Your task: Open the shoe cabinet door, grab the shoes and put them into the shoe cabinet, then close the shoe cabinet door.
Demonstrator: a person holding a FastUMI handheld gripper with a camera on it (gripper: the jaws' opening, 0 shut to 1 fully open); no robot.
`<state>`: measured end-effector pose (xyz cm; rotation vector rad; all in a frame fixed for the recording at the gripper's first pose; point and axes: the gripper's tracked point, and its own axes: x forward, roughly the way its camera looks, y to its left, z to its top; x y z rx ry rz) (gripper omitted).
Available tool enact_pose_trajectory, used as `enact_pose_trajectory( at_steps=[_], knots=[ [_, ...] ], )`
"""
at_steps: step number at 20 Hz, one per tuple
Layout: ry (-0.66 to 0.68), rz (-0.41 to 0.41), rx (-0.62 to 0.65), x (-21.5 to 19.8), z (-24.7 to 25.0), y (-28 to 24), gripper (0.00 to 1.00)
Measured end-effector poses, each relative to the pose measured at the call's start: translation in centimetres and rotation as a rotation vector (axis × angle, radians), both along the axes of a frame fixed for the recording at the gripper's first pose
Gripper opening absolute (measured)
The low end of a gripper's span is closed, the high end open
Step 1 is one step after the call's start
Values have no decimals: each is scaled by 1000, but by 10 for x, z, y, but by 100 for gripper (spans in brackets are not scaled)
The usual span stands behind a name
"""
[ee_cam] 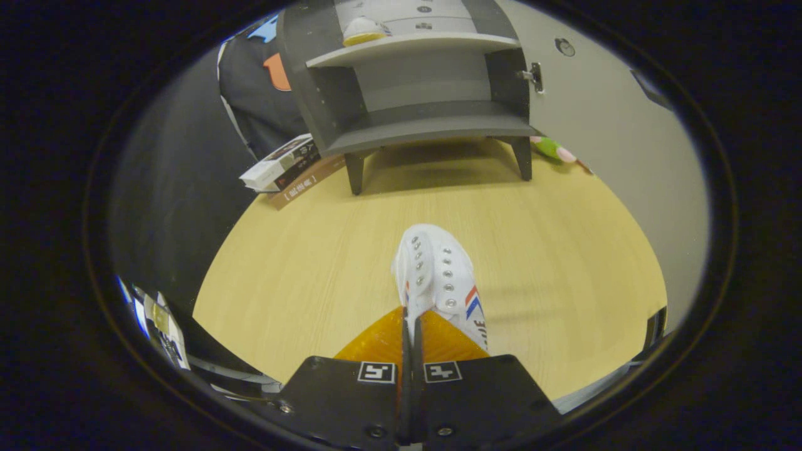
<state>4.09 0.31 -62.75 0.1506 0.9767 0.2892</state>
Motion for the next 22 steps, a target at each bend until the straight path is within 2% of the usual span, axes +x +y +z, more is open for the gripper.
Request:
enact_pose_trajectory(
  at_steps=[11, 16, 22],
  knots=[
    [-1, 5, 118, 0, 52, -2, 4],
    [-88, 32, 147, 15, 111, 3, 4],
    [-205, 25, 185, 56, 191, 5, 3]
  ],
)
